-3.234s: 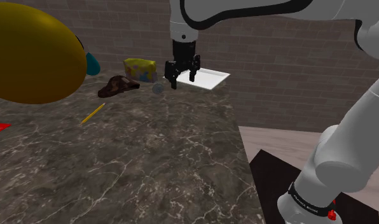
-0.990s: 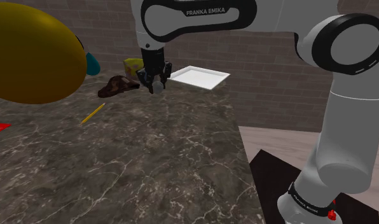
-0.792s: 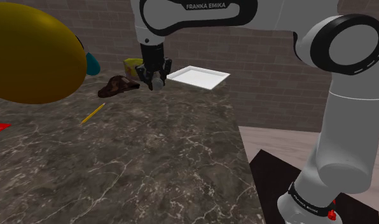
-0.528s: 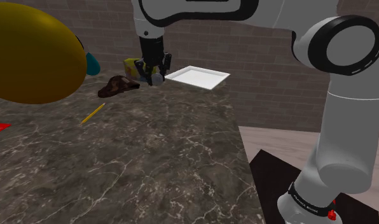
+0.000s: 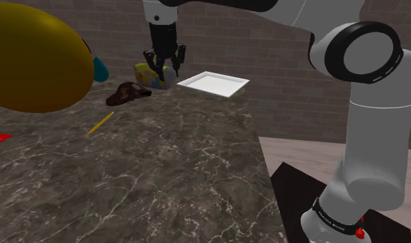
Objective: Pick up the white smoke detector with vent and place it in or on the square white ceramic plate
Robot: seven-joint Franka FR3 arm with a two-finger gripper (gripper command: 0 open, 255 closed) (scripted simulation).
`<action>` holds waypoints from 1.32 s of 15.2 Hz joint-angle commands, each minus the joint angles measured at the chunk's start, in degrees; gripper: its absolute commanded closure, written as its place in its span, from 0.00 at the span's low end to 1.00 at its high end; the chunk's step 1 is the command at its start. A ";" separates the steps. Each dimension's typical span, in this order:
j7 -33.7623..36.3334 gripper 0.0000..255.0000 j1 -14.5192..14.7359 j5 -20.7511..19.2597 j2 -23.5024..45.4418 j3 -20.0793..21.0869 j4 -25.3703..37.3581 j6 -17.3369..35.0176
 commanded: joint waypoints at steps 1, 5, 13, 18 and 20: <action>-0.23 1.00 0.52 -0.44 1.08 0.01 3.32 -2.29; -3.98 1.00 -3.34 1.42 -2.94 -1.07 -2.25 0.11; -14.69 1.00 -11.44 4.96 -9.85 -5.23 -11.62 4.62; -21.48 1.00 -15.59 6.33 -11.72 -8.23 -14.15 6.31; -24.18 1.00 -17.14 6.77 -11.99 -9.45 -14.55 6.81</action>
